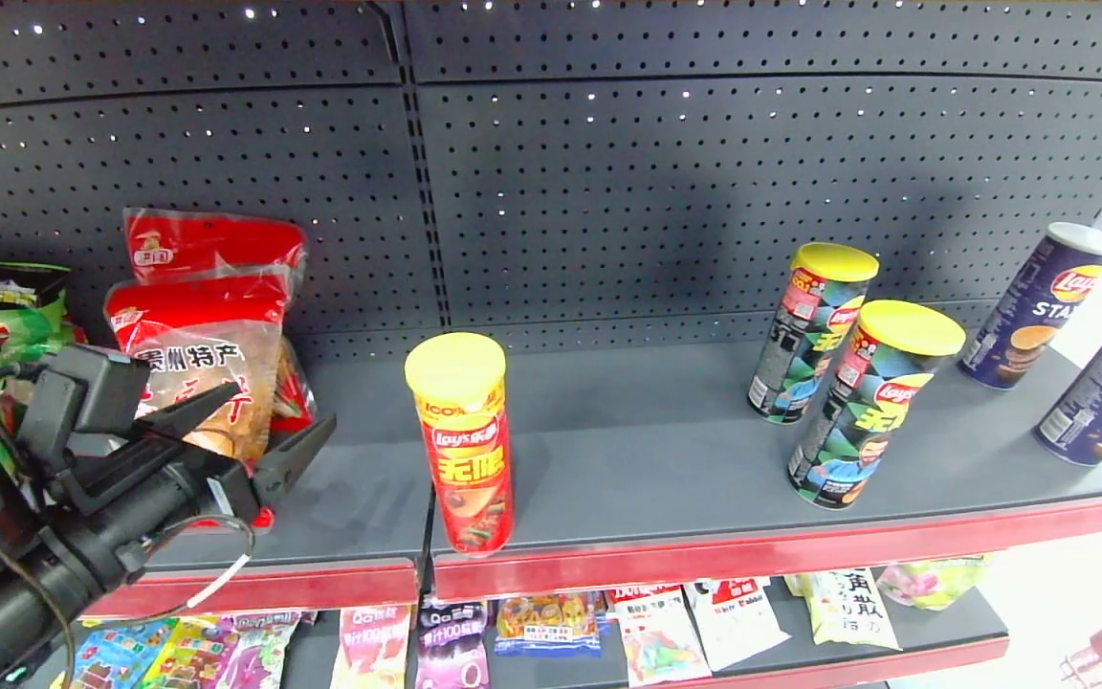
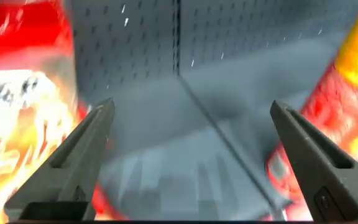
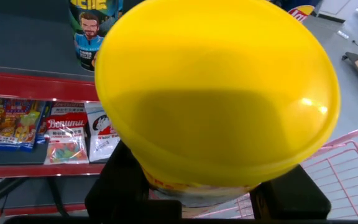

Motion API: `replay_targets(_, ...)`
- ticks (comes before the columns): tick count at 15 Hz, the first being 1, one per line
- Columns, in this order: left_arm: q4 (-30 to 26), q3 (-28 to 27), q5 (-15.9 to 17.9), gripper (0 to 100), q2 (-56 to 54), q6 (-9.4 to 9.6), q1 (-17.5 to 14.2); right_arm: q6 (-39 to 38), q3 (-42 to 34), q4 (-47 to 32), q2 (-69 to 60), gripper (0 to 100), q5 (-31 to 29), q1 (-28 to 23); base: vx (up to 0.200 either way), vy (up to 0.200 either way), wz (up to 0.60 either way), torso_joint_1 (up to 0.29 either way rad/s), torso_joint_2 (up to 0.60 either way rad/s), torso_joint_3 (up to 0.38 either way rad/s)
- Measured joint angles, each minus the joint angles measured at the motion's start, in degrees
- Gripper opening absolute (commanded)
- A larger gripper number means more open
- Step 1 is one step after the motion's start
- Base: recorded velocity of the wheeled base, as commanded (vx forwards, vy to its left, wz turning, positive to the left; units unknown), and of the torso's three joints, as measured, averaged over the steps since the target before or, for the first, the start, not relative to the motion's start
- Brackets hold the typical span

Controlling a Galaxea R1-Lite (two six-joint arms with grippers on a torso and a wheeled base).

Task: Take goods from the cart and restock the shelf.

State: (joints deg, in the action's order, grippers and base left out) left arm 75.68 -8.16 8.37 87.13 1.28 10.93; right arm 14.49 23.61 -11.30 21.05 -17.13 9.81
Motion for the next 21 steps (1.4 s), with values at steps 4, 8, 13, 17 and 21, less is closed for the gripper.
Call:
replay_targets(4,-25.3,1.1,-4.0,100,-15.4,0.28,-0.2,-0.9,0.8,0.0,1.0,0,4.5,3.4,0.0,0.0,0.0,0.0,0.0,0.0)
replay_targets(8,-70.9,-7.2,-3.8,100,-36.9,0.3,-0.2,-0.2,0.9,-0.1,0.4,0,8.0,4.4,0.0,0.0,0.0,0.0,0.0,0.0)
replay_targets(13,-89.4,-15.4,-3.0,100,-55.3,1.97,-0.2,0.9,-1.2,0.0,-1.0,0,11.4,4.4,0.0,0.0,0.12,0.001,0.0,0.001)
replay_targets(17,-89.3,-15.7,-3.2,100,-58.4,2.95,-0.2,0.8,-1.6,0.2,-1.3,0,11.4,4.4,0.0,0.0,0.6,0.007,0.0,-0.001)
replay_targets(21,-89.3,-15.3,-3.0,100,-60.3,4.0,-0.2,0.9,-1.2,0.5,-0.4,0,12.0,4.8,0.0,0.0,0.15,0.005,0.0,-0.001)
